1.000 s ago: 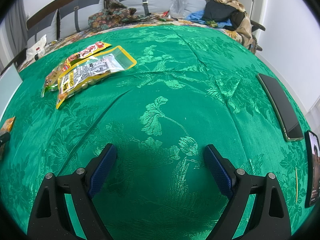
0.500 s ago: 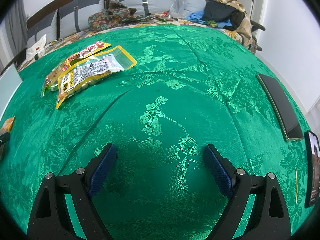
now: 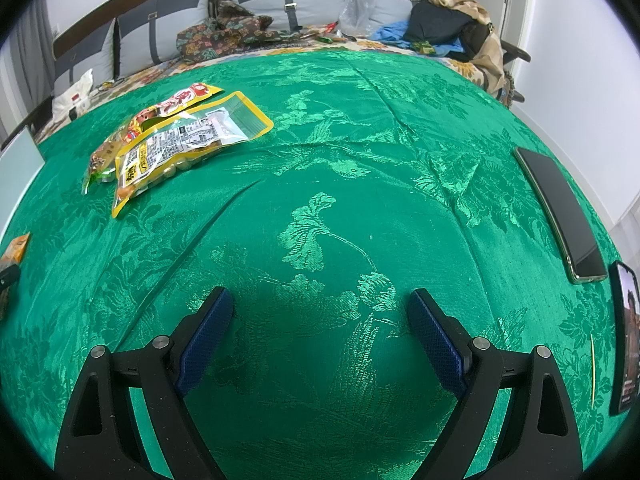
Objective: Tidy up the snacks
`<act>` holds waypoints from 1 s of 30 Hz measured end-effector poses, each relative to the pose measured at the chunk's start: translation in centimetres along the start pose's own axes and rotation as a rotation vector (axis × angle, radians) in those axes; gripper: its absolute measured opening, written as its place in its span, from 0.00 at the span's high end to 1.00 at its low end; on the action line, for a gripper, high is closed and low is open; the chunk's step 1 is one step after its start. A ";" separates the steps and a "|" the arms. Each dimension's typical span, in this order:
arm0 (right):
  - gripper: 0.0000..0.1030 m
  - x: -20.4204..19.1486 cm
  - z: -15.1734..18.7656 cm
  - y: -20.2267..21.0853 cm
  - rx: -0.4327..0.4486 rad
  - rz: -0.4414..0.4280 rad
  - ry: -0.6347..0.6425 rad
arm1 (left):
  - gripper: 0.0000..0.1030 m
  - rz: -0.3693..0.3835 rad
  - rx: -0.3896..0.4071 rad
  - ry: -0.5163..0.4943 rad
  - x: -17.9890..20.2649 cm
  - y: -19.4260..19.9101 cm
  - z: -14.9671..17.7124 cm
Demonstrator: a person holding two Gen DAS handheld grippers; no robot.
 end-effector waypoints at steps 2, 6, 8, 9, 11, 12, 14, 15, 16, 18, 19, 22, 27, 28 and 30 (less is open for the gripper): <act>0.11 0.0 0.0 0.0 -0.028 0.016 -0.014 | 0.00 0.000 0.000 0.000 0.0 0.0 0.0; 0.12 -0.7 -1.9 -0.5 -0.204 -0.024 -0.192 | 0.00 0.000 0.000 0.000 0.0 0.0 0.0; 0.12 -2.1 -4.0 -0.3 -0.201 -0.105 -0.304 | 0.00 0.000 0.000 0.000 0.0 0.0 0.0; 0.12 -3.0 -5.2 -0.3 -0.203 -0.131 -0.341 | 0.00 0.000 0.000 0.000 0.0 0.0 0.0; 0.12 -4.8 -7.2 -1.1 -0.217 -0.163 -0.411 | 0.00 0.000 0.000 0.000 0.0 0.0 0.0; 0.12 -5.6 -8.1 -1.6 -0.224 -0.166 -0.444 | 0.00 0.000 0.000 0.000 0.0 -0.1 0.0; 0.12 -7.0 -9.7 -3.0 -0.234 -0.145 -0.493 | 0.00 0.000 0.000 0.000 0.0 0.0 0.0; 0.12 -7.8 -10.4 -4.0 -0.242 -0.122 -0.515 | 0.00 0.000 0.000 0.000 0.0 0.0 0.0; 0.12 -8.3 -10.6 -4.8 -0.249 -0.110 -0.530 | 0.00 0.000 0.000 0.000 0.0 -0.1 0.0; 0.12 -9.5 -11.1 -6.3 -0.264 -0.086 -0.541 | 0.00 0.000 0.000 0.000 0.0 -0.1 0.0; 0.12 -10.1 -11.2 -6.9 -0.267 -0.061 -0.530 | 0.00 0.000 0.000 0.000 0.0 -0.1 -0.1; 0.11 -11.5 -11.4 -8.0 -0.254 0.058 -0.397 | 0.00 0.000 0.000 0.000 0.0 -0.1 0.0; 0.19 -12.5 -10.3 -6.8 -0.154 0.078 -0.114 | 0.00 0.000 0.000 0.000 0.0 -0.1 0.0; 0.31 -12.3 -10.0 -6.2 -0.129 0.068 -0.086 | 0.00 0.000 0.000 0.000 0.0 -0.1 0.0; 0.33 -11.9 -9.1 -4.9 -0.089 0.037 -0.009 | 0.00 0.000 0.000 0.000 0.0 -0.1 0.0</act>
Point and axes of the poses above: each gripper's, at about its wrist camera, not at the fingertips, and y roughly against the way its jaws point, x to its right, z to its underside, the point moved 9 cm from there along -y, roughly the way its jaws point, and after that the axes turned 2 degrees about z, right-handed, at the moved point
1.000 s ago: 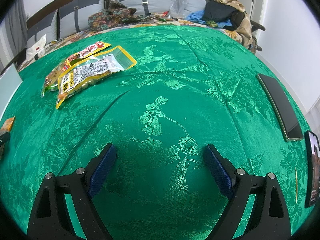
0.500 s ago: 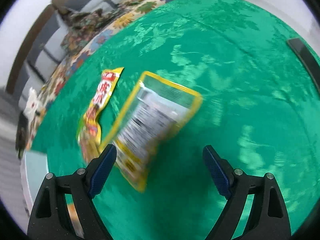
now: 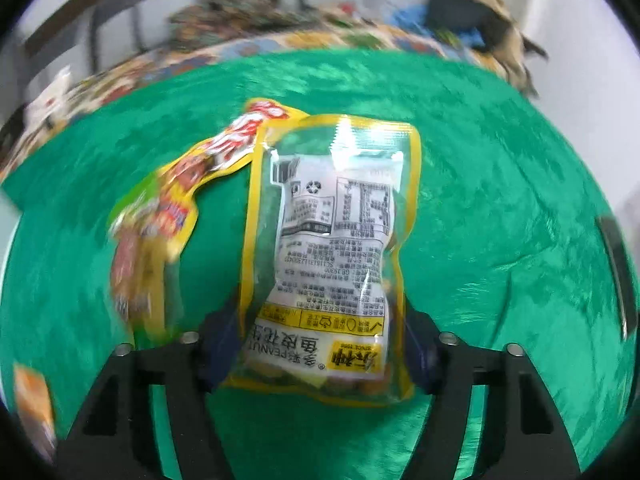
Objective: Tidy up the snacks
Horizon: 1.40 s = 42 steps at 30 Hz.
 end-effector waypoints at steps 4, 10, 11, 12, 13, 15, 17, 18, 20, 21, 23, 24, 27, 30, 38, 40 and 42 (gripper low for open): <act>0.33 1.6 3.2 2.0 0.016 -0.105 0.133 | 0.00 0.000 0.000 0.000 0.0 0.0 0.0; 0.33 4.5 8.9 5.3 0.035 -0.279 0.330 | 0.00 0.000 0.000 0.000 0.0 0.0 0.0; 0.32 4.8 9.8 5.8 0.052 -0.293 0.365 | 0.00 0.000 0.000 0.000 0.0 0.0 0.0; 0.30 5.2 10.4 6.0 0.063 -0.299 0.386 | 0.00 0.000 0.000 0.000 0.0 0.0 0.0; 0.27 5.6 10.9 6.3 0.075 -0.310 0.387 | 0.00 0.000 0.000 0.000 0.0 0.0 0.0; 0.23 6.4 11.2 6.3 0.104 -0.309 0.363 | 0.00 0.000 0.000 0.000 0.0 0.0 0.0; 0.18 6.1 11.2 6.0 0.115 -0.283 0.373 | 0.00 0.000 0.001 0.000 0.0 0.0 0.0; 0.16 5.8 11.0 5.9 0.119 -0.267 0.380 | 0.00 0.000 0.000 0.000 0.0 0.0 0.0; 0.14 5.7 10.4 5.3 0.107 -0.268 0.360 | 0.00 0.000 0.000 0.000 0.0 0.0 0.0; 0.13 5.8 10.2 5.2 0.103 -0.277 0.350 | 0.00 0.000 0.000 0.000 0.0 0.0 0.0; 0.13 5.8 10.0 5.0 0.104 -0.270 0.352 | 0.00 0.000 0.000 0.000 0.0 0.0 0.0; 0.13 5.7 10.0 4.9 0.104 -0.268 0.352 | 0.00 0.000 0.000 0.000 0.0 0.0 0.0; 0.13 5.6 10.0 4.9 0.104 -0.270 0.352 | 0.00 0.000 0.000 0.000 0.0 0.0 0.0; 0.13 5.6 10.0 4.9 0.104 -0.270 0.352 | 0.00 0.000 0.000 0.000 0.0 0.0 0.0; 0.13 5.7 10.1 4.9 0.105 -0.270 0.352 | 0.00 0.000 0.000 -0.001 0.0 0.0 0.1; 0.13 5.7 10.1 4.9 0.105 -0.270 0.352 | 0.00 0.000 0.000 -0.001 0.0 0.0 0.1; 0.12 5.7 10.1 4.9 0.105 -0.270 0.352 | 0.00 0.000 0.000 -0.001 0.0 0.0 0.0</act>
Point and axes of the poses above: each gripper's, at about its wrist camera, not at the fingertips, and y roughly against the way its jaws point, x to its right, z to its underside, the point moved 9 cm from there along -y, roughly the way its jaws point, and after that the axes turned 2 degrees about z, right-handed, at the moved point
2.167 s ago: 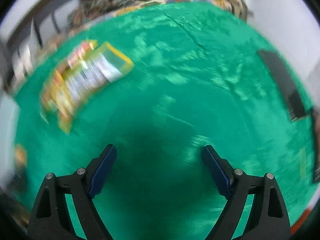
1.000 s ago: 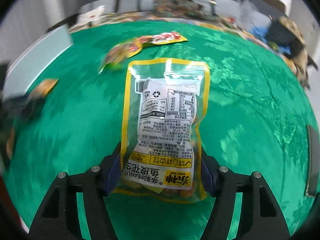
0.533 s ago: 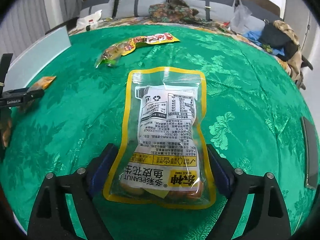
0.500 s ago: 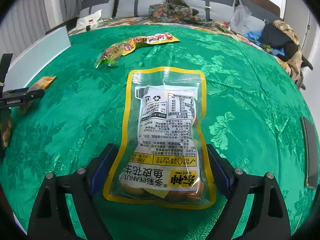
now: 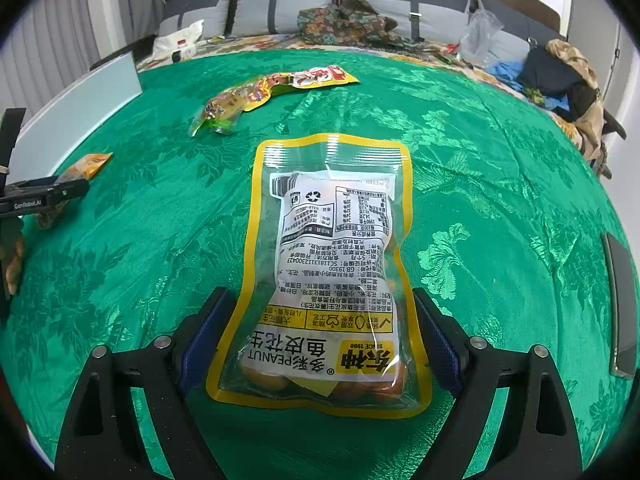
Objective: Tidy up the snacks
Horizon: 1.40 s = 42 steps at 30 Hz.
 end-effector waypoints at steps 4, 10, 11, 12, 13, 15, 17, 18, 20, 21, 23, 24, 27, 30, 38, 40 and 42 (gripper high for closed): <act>0.12 0.0 0.0 0.0 0.000 0.000 0.000 | 0.00 0.000 0.000 0.000 0.0 0.0 0.0; 0.12 0.0 0.0 0.0 0.000 0.000 0.000 | 0.00 0.000 0.000 0.000 0.0 -0.1 0.0; 0.12 0.0 0.0 0.0 0.000 0.000 0.000 | 0.00 0.000 0.000 0.000 0.0 0.0 0.0; 0.12 0.0 0.0 0.0 0.000 0.000 0.000 | 0.00 0.000 0.000 0.000 0.0 -0.1 0.0; 0.12 0.0 0.1 0.0 0.000 0.000 0.000 | 0.00 0.000 0.000 0.000 0.0 0.0 0.0; 0.12 -0.1 0.1 0.0 0.001 0.000 0.001 | 0.00 0.000 0.000 0.000 0.0 0.0 0.0; 0.12 -0.1 0.1 0.0 0.001 0.001 0.001 | 0.00 -0.001 0.000 0.000 0.0 0.0 0.0; 0.12 -0.1 0.1 0.0 0.001 0.000 0.001 | 0.00 -0.001 -0.002 0.000 0.0 0.0 0.0; 0.12 -0.1 0.1 -0.1 0.000 0.000 -0.005 | 0.00 0.007 -0.036 -0.013 0.0 0.0 0.0; 0.12 -0.1 0.1 -0.2 -0.013 0.002 -0.011 | 0.00 0.016 -0.073 -0.022 0.0 -0.1 0.0; 0.13 -0.1 0.0 -0.3 -0.098 -0.002 -0.032 | 0.05 0.033 -0.135 -0.041 0.2 0.1 0.1; 0.15 0.0 -0.2 -0.3 -0.128 -0.024 -0.060 | 0.25 0.040 -0.129 -0.051 0.3 0.5 0.0; 0.38 1.3 -0.5 0.0 -0.161 -0.048 -0.157 | 0.37 0.109 -0.149 -0.035 0.6 1.4 0.0; 0.39 2.1 -0.1 0.9 -0.207 -0.112 -0.263 | 0.38 0.166 -0.133 -0.003 0.5 3.2 0.8; 0.38 -2.7 -3.8 7.4 -0.118 -0.291 -0.343 | 0.38 0.358 0.033 0.209 -2.7 13.9 -1.0; 0.38 -6.7 -6.9 9.2 -0.083 -0.356 -0.296 | 0.38 0.350 0.095 0.261 -6.5 17.3 -2.4; 0.38 -11.4 -10.0 10.9 -0.045 -0.422 -0.231 | 0.38 0.307 0.135 0.299 -10.5 19.4 -3.2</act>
Point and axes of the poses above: each gripper's, at about its wrist camera, not at the fingertips, and y roughly against the way its jaws point, x to its right, z to its underside, the point moved 9 cm from there along -y, roughly the way its jaws point, and after that the axes turned 2 degrees about z, right-handed, at the moved point
